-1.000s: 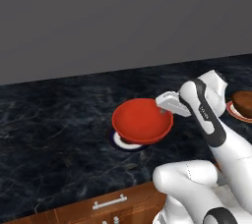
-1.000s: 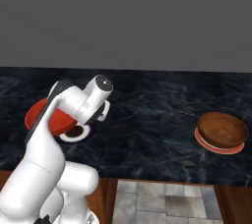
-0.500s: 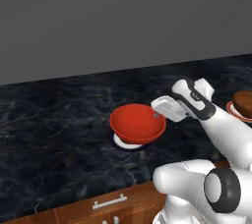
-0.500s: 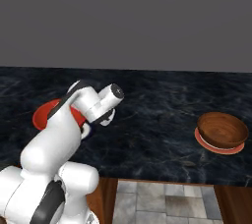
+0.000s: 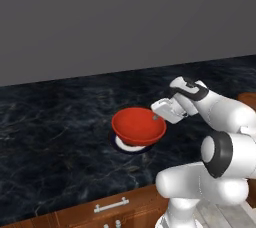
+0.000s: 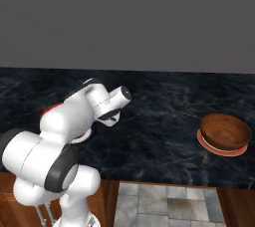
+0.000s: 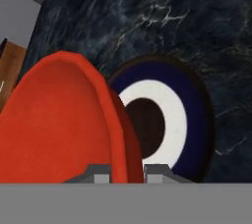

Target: Move the bowls from the cabinet to the plates on the dining table.

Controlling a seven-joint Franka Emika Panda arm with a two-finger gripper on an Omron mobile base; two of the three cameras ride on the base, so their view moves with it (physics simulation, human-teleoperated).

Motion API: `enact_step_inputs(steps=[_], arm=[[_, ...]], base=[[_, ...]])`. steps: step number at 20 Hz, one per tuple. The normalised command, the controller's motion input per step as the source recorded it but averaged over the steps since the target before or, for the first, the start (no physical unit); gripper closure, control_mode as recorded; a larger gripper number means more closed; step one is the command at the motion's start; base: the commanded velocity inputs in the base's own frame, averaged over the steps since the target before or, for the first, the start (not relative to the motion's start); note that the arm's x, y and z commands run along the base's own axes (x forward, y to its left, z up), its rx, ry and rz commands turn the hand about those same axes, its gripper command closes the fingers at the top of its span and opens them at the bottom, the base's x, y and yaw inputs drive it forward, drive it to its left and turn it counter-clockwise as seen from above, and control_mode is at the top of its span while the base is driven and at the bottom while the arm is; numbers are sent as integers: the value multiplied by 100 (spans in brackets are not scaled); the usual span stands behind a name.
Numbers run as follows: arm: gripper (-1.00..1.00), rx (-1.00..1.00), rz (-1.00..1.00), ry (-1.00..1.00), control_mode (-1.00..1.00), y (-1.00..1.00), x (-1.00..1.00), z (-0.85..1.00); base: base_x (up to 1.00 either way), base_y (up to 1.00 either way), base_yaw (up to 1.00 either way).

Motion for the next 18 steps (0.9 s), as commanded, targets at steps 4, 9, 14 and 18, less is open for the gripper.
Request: enact_step_inputs(steps=[4,9,14,18], arm=[[100,0,9,-4,-100,8,26,-19],[100,0,9,-6,-100,11,23,-19],[100,0,9,-5,-100,9,24,-19],[100,0,8,-5,-100,7,24,-19]], base=[[0,0,0],[0,0,0],[0,0,0],[0,0,0]])
